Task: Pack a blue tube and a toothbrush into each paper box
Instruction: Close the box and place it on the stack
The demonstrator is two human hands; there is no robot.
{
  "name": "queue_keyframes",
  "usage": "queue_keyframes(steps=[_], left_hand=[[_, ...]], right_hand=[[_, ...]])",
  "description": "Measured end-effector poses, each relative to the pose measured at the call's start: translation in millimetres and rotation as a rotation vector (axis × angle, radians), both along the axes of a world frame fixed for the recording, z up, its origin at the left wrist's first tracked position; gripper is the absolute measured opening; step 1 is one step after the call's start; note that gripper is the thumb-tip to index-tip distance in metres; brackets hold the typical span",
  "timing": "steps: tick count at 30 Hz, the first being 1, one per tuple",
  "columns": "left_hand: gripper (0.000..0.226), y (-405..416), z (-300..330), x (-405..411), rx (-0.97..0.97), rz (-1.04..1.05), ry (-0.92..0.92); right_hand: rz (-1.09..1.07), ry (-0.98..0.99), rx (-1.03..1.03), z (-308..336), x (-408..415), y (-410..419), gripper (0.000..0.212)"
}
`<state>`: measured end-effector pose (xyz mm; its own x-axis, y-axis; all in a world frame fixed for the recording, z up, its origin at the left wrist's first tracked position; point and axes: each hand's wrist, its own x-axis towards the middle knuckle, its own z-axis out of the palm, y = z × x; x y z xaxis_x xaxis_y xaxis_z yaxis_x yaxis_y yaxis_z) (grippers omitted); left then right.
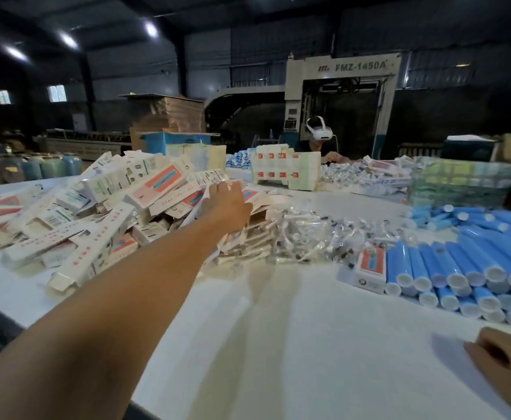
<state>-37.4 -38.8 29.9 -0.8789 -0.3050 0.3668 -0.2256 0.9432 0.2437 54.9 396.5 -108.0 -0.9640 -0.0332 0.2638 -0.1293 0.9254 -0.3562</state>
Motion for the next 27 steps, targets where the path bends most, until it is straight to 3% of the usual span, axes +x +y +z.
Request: queue_keyframes(steps=[4, 8, 11, 14, 17, 21, 23, 27], left_hand=[[0.068, -8, -18, -19, 0.024, 0.069, -0.160], [0.067, -10, -27, -19, -0.072, 0.085, -0.091], [0.064, -7, -22, -9, 0.011, 0.076, 0.009], [0.049, 7, -8, 7, 0.232, -0.001, 0.199], [0.033, 43, 8, 28, 0.580, -0.200, 0.315], [0.015, 112, 10, 67, 1.233, -0.408, 0.165], [0.014, 142, 0, 82, 1.435, -0.491, 0.002], [0.029, 186, -28, 99, 1.509, -0.535, -0.339]], right_hand=[[-0.126, 0.087, -0.031, 11, 2, -15, 0.042], [-0.120, 0.063, -0.022, 18, 2, -17, 0.043], [-0.127, 0.060, 0.002, 21, 6, -19, 0.037], [-0.121, 0.039, 0.051, 26, 12, -22, 0.033], [-0.118, 0.048, 0.139, 30, 19, -26, 0.035], [-0.091, 0.076, 0.108, 26, 20, -26, 0.036], [-0.073, 0.061, -0.087, 27, 18, -21, 0.036], [-0.200, 0.061, -1.121, 39, 16, -1, 0.028]])
